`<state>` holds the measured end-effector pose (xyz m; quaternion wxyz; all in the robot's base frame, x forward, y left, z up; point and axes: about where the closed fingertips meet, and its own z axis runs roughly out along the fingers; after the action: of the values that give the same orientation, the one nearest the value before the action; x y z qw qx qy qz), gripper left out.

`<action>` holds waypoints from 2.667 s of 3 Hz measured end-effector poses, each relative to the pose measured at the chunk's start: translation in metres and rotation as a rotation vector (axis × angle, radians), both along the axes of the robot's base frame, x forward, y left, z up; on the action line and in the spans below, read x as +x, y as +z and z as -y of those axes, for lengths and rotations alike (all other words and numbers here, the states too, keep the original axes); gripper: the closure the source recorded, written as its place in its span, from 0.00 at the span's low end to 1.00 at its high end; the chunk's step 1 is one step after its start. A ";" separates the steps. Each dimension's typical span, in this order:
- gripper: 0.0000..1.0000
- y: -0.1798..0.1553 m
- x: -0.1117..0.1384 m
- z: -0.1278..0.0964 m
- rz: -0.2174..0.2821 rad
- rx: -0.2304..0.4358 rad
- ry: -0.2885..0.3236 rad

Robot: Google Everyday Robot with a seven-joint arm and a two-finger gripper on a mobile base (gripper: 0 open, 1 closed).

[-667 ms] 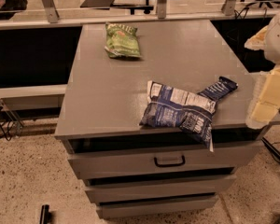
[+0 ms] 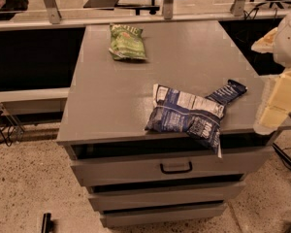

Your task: Move blue chip bag near green jalapeno chip bag

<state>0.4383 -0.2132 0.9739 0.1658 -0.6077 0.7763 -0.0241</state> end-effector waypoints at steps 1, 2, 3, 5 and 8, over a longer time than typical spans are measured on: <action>0.00 -0.037 0.004 -0.035 -0.031 0.063 0.083; 0.00 -0.064 0.008 -0.059 -0.051 0.096 0.131; 0.00 -0.092 0.019 -0.074 -0.071 0.092 0.145; 0.16 -0.129 0.051 -0.075 -0.090 0.093 0.105; 0.84 -0.113 0.057 -0.091 -0.110 0.179 0.137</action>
Offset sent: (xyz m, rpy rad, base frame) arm 0.0123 0.0844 -0.0978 0.1377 0.0855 0.1863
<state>0.4956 -0.1220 0.8613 0.1778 -0.6423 0.7401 0.0901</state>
